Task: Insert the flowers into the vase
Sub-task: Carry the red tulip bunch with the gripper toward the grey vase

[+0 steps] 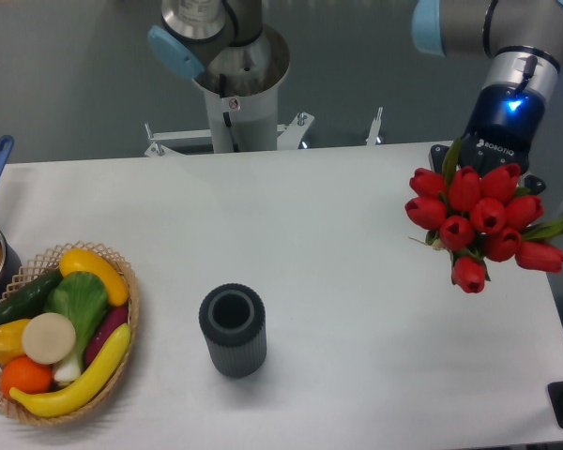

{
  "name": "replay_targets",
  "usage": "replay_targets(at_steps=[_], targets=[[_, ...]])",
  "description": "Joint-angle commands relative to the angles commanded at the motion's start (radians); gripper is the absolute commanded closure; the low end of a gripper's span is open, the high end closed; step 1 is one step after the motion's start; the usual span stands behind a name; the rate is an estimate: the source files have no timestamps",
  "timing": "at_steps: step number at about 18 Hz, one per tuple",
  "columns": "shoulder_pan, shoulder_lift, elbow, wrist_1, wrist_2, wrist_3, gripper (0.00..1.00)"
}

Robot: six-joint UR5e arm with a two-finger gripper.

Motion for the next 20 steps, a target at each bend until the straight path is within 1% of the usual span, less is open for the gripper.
replay_targets(at_steps=[7,11,13,16,19,20], targets=[[-0.009,-0.002,-0.005,0.0,0.0,0.002,0.73],[-0.032,-0.009,-0.003,0.0,0.0,0.005,0.73],[-0.058,-0.018,0.0,0.002,0.0,0.006,0.73],[-0.074,-0.029,0.009,0.025,0.0,0.006,0.73],[-0.106,-0.034,0.012,0.031,-0.04,0.015,0.73],[-0.11,-0.043,0.012,0.035,-0.079,0.023,0.73]])
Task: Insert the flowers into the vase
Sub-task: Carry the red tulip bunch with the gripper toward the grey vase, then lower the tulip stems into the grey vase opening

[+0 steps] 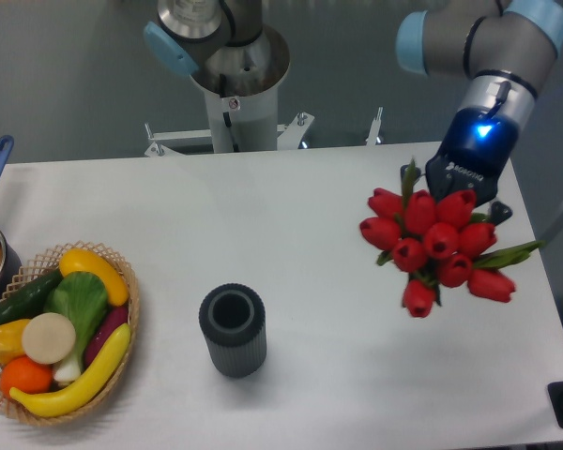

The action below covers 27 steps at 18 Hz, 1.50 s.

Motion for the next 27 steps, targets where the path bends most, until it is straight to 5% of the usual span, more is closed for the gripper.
replay_targets(at_steps=[9,27], targets=[[-0.078,-0.003,-0.107,0.0,-0.404,0.163,0.73],[-0.17,-0.018,-0.205,0.0,-0.47,0.264,0.73]])
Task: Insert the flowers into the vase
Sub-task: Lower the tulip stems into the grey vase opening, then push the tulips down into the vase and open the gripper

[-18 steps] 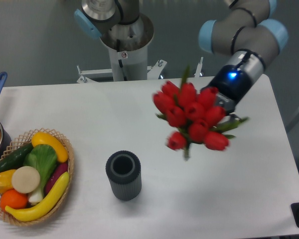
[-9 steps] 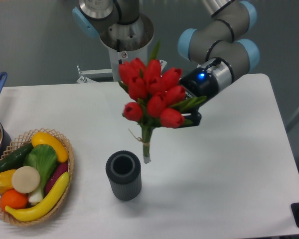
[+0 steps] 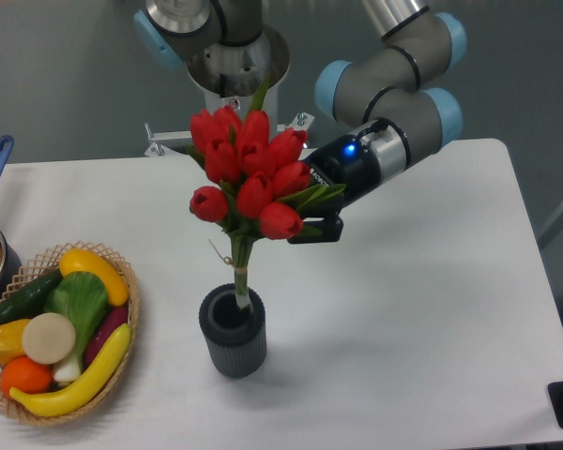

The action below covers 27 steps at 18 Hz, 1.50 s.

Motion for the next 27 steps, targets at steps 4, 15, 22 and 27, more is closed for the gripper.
replay_targets(at_steps=[4,15,22,27], targets=[[-0.003,-0.011,-0.011,0.0,0.0,0.0,0.73],[-0.008,-0.061,-0.048,-0.002,0.008,0.0,0.73],[-0.008,-0.124,-0.049,-0.002,0.014,0.029,0.73],[-0.008,-0.155,-0.051,-0.002,0.046,0.043,0.73]])
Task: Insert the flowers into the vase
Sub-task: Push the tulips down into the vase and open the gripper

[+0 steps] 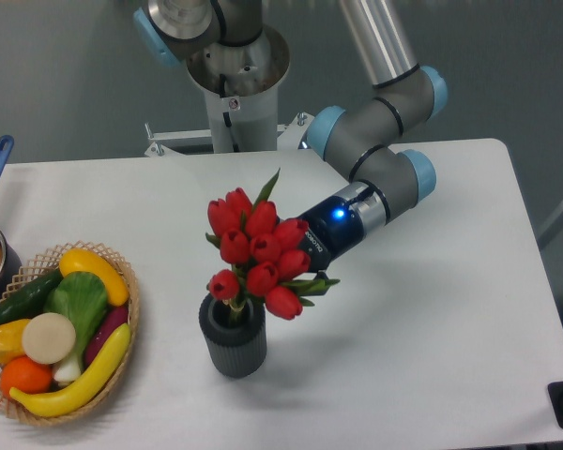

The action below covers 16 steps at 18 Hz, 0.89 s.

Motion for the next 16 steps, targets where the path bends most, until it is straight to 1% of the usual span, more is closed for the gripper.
replay_targets(at_steps=[6,9,11,14,16], targets=[[-0.002,-0.009,-0.008,0.002,0.055,0.009,0.72],[-0.008,-0.015,-0.014,0.002,0.055,0.037,0.66],[-0.008,-0.017,-0.018,0.003,0.057,0.044,0.59],[-0.006,-0.015,-0.029,0.003,0.055,0.052,0.52],[-0.005,-0.015,-0.031,0.003,0.055,0.08,0.29]])
